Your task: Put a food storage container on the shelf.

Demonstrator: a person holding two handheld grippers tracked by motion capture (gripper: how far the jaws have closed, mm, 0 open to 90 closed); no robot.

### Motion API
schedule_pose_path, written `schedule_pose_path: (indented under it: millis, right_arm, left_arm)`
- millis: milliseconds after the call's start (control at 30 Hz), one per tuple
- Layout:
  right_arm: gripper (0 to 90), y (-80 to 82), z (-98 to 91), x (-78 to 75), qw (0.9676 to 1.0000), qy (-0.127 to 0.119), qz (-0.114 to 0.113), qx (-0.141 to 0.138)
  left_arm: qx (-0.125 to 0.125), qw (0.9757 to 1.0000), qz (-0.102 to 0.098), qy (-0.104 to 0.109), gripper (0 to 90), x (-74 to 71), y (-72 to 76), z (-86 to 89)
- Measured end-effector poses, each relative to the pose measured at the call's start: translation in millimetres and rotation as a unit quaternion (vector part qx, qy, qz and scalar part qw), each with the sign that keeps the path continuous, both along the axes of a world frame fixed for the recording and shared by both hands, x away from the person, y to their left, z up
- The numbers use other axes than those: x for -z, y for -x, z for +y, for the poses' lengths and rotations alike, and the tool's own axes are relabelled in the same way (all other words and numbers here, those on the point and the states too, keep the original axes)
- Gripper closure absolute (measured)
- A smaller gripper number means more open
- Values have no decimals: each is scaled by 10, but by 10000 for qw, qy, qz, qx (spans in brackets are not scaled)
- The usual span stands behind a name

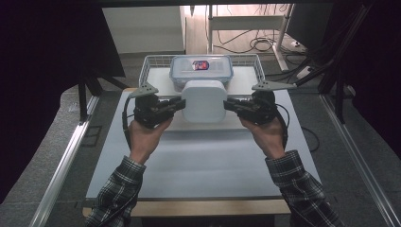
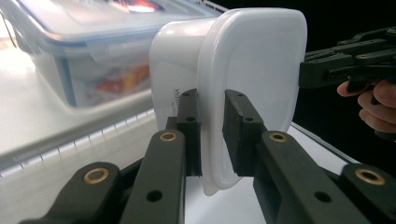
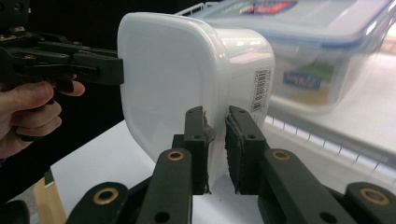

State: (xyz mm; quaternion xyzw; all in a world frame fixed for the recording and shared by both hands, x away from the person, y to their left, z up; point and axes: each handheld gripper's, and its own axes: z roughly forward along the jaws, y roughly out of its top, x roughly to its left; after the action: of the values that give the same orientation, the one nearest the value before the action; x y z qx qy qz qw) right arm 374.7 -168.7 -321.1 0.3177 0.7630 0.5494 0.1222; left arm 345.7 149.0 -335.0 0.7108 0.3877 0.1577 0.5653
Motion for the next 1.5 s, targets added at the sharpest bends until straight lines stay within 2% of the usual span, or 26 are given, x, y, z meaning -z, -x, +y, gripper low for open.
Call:
schedule_pose_path:
  millis: [200, 467, 667, 900, 1167, 1500]
  right_arm:
    - [787, -68, 57, -146, 10000, -1, -84, -6]
    - [786, -145, 107, -329, 9998, -36, -173, -13]
    - [786, -201, 133, -486, 9996, -41, -263, 26]
    - [784, -292, 140, -632, 9996, -77, -263, 76]
    - [781, -437, 152, -730, 9995, -46, -233, 184]
    - [763, -613, 143, -754, 9994, -228, -130, 209]
  left_arm:
    - [-68, 9999, -32, 78, 771, -107, -77, 44]
    - [-119, 9998, -147, -26, 771, -338, -136, 88]
    - [-173, 9997, -180, -35, 769, -490, -204, 85]
    - [-220, 9995, -222, -42, 769, -645, -290, 72]
    - [-274, 9995, -143, -71, 768, -734, -453, 49]
    - [-203, 9997, -163, 34, 731, -764, -592, 60]
